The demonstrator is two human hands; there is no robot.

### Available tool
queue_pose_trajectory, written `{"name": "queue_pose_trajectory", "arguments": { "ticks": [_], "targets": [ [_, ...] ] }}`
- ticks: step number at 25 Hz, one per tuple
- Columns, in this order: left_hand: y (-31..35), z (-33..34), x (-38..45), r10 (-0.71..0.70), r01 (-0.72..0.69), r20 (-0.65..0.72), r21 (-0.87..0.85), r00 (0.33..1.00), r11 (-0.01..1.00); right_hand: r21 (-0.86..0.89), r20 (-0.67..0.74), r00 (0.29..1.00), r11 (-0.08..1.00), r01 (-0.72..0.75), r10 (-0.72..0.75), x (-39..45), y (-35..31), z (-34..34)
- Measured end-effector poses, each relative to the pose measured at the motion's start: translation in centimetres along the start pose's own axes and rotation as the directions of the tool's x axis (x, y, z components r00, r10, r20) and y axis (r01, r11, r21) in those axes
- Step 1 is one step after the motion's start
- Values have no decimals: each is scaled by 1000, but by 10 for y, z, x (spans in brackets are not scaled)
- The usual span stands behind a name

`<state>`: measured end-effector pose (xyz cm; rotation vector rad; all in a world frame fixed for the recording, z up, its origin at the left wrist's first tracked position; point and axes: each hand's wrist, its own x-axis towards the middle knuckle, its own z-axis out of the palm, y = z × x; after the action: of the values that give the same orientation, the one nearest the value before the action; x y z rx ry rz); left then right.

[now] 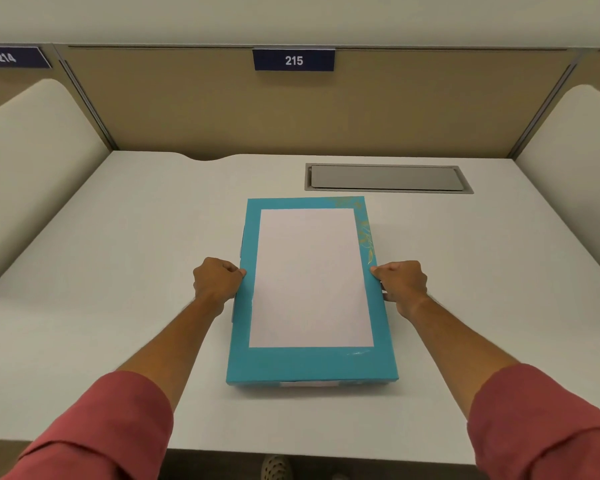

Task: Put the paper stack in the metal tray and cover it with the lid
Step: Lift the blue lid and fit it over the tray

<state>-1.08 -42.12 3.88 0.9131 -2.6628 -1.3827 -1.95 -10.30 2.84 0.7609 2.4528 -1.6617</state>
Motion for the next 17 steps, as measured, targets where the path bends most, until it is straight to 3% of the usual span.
{"name": "queue_pose_trajectory", "arguments": {
  "ticks": [9,17],
  "targets": [
    [-2,11,19,-67,66,31,42,997,997,-50,-24,998,997,-56,55,13,3,6],
    [-2,15,36,-165,164,65,32,984,986,44,12,988,987,-156,155,25,5,10]
  ]
}}
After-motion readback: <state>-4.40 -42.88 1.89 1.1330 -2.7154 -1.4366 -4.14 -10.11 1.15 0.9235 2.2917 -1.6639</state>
